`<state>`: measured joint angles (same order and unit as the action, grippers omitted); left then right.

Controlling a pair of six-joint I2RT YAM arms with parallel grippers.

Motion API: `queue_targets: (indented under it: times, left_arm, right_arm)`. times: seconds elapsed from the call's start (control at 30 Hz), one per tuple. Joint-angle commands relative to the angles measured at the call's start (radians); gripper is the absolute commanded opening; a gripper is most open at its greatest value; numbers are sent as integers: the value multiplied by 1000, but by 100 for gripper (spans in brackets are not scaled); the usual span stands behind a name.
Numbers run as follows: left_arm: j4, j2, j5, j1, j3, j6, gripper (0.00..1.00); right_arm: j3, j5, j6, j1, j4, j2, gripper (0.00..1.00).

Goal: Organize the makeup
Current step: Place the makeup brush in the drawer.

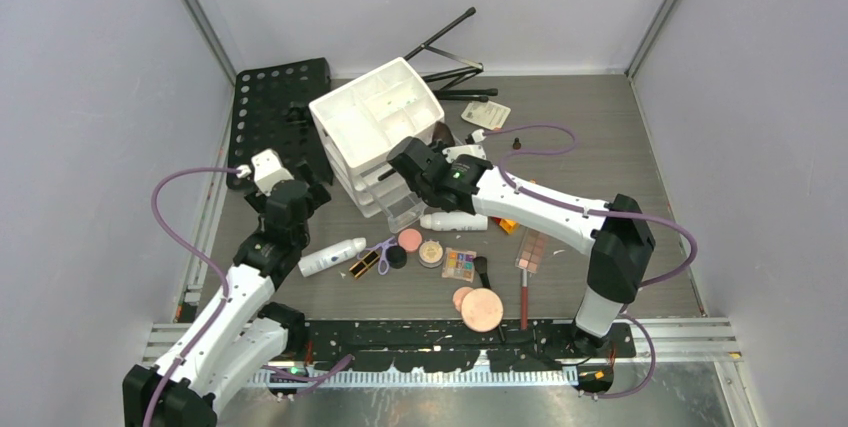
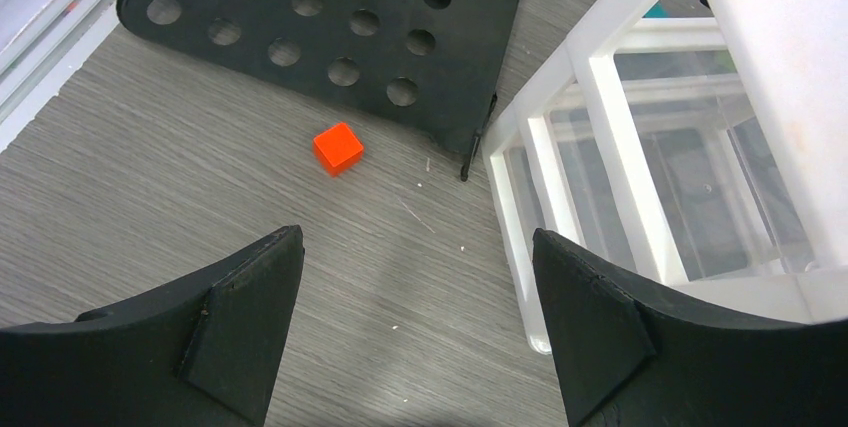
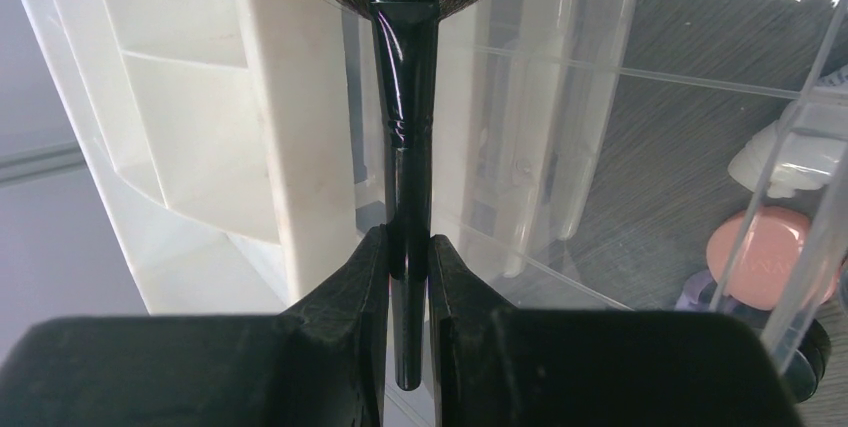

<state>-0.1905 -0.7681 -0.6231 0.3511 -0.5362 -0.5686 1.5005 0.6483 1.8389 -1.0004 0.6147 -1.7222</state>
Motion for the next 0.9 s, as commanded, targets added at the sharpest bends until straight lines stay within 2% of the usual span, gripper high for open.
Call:
queue_targets:
  times: [0.0,0.27,0.33,0.37,0.4,0.7,0.87]
  left_arm:
    - [40,18,-7,-3,-20,-10,87]
    - [39,15,-4,-3,-23,-11,87]
    - [41,14,-4,-3,-22,-11,87]
    - [41,13,-4,-3,-24,-11,87]
    - [41,12,-4,-3,-22,-10,87]
    - [39,12,-3,-3,-22,-10,87]
    - [39,11,-4,-3,-23,-11,87]
  right_arm:
    - [30,34,1,-3,8,-11,12]
    - [44,7,-26,-4,4,-15,31]
    - [42,5,-31,-3,3,-8,39]
    - [40,9,-34,-5,3,-3,48]
    - [38,15,-37,-7,3,1,50]
    - [23,81,-103,-16,-7,82,51]
    - [11,148,-251,-30,-71,185,51]
